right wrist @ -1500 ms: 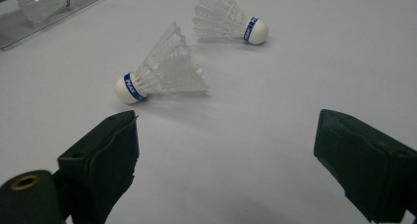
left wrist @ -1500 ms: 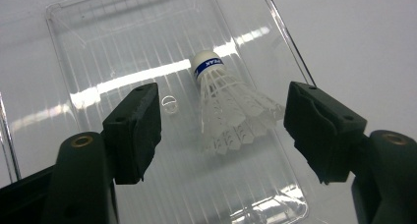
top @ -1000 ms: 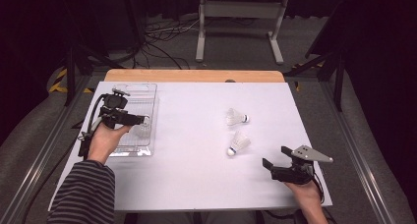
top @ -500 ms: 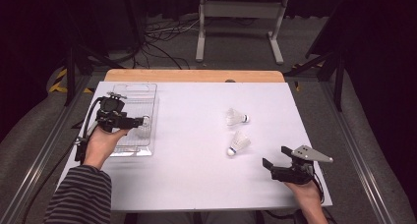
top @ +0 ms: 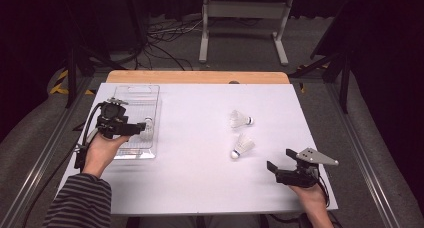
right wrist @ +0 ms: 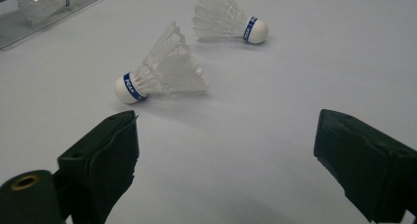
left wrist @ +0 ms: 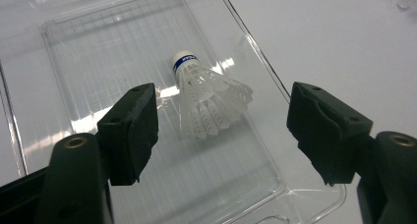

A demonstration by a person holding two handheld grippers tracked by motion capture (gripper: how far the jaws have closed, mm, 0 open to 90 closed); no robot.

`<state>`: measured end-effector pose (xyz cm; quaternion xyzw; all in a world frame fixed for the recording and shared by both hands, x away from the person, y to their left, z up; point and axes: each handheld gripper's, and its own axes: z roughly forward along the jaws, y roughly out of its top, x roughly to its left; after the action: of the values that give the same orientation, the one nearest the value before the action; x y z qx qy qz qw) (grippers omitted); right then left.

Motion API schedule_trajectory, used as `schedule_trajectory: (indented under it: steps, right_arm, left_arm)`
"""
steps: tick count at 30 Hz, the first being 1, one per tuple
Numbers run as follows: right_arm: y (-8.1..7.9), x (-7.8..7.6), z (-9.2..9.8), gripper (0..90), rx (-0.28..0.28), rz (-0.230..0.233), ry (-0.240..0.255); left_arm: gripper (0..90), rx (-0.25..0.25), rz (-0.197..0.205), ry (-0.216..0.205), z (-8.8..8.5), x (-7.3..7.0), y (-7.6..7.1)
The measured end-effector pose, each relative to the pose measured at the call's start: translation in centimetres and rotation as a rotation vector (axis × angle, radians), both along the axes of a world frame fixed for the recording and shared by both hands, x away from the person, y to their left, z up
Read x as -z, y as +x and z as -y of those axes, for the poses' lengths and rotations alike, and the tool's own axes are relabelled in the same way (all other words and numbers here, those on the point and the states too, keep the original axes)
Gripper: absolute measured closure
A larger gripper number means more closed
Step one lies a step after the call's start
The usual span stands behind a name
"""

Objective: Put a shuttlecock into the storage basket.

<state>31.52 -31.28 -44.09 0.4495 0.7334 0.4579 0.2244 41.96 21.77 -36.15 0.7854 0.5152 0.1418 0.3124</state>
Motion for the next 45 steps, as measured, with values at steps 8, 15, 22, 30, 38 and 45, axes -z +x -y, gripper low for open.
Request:
schedule_trajectory:
  steps: [8,15,22,30,38,45]
  right_arm:
    - [0.0,0.0,0.0,10.6,0.0,0.0,-0.001]
    - [0.0,0.0,0.0,10.6,0.001,0.0,-0.001]
    - [0.0,0.0,0.0,10.6,0.001,0.0,-0.001]
    - [0.0,0.0,0.0,10.6,-0.001,0.0,-0.001]
    - [0.0,0.0,0.0,10.6,0.001,0.0,0.0]
    - [0.0,0.0,0.0,10.6,-0.001,0.0,-0.002]
  left_arm:
    - [26.9,0.03,0.023,-0.01,0.2,0.1,-0.9]
    - [26.2,0.033,0.033,-0.024,0.0,0.1,-1.4]
    - [25.2,0.052,0.063,-0.009,0.4,0.2,-2.3]
    - [24.6,0.063,0.077,-0.014,0.3,0.4,-2.8]
    - [24.4,0.06,0.088,-0.035,0.0,0.7,-3.4]
    - [24.4,0.06,0.1,-0.053,-0.1,0.8,-4.1]
